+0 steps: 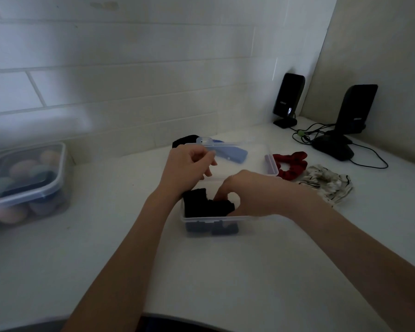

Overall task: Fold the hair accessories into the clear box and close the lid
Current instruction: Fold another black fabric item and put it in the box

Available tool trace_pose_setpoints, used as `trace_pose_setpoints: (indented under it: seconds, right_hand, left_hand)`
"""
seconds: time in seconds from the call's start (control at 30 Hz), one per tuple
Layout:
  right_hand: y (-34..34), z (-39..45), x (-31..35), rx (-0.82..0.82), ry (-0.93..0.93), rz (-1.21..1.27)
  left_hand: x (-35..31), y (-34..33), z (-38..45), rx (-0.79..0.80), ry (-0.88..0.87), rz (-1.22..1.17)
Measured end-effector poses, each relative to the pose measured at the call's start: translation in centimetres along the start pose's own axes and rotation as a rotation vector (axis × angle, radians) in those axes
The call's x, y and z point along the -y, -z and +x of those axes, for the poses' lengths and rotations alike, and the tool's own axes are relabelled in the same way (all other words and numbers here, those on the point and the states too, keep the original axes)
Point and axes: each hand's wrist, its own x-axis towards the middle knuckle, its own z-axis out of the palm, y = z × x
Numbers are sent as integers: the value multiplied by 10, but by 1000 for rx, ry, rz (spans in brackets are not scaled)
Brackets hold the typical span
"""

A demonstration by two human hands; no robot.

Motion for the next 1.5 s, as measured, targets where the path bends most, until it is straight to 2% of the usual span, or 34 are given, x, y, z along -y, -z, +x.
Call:
trace_pose_setpoints:
  seconds: [0.17,0.27,0.43,0.63,0.77,0.9,1.1,1.2,1.3,1.43,1.5]
  right_hand:
    - [1,1,0,7,-19,20]
    - [6,-5,-7,7,-42,209]
    - [10,-16,-5,-268,-21,520]
    - [-5,-2,19,-278,94,563]
    - [-17,10,19,-391,43,542]
    - [-22,16,16,-344,-24,376]
    - [-17,21,24,-217,-75,47]
    - [-15,20,23,-176,-84,-27]
    - [-12,16,22,-113,-45,117]
    - [-5,7,10,-186,-38,446]
    - [-3,2,1,-165,-51,440]
  left_hand:
    - [0,0,0,10,6,24]
    - [0,1,0,13,15,20]
    - [0,1,0,20,-2,0]
    - [4,2,1,-3,-74,33]
    - [5,1,2,-13,-44,-32]
    - [0,3,0,-27,-22,-94]
    - [-2,5,-2,-16,-30,-63]
    - [-2,5,-2,-9,-37,-47]
    - [-3,4,-3,-4,-41,-15]
    - [-3,5,-4,-8,-47,2]
    - [-4,4,-4,8,-33,2]
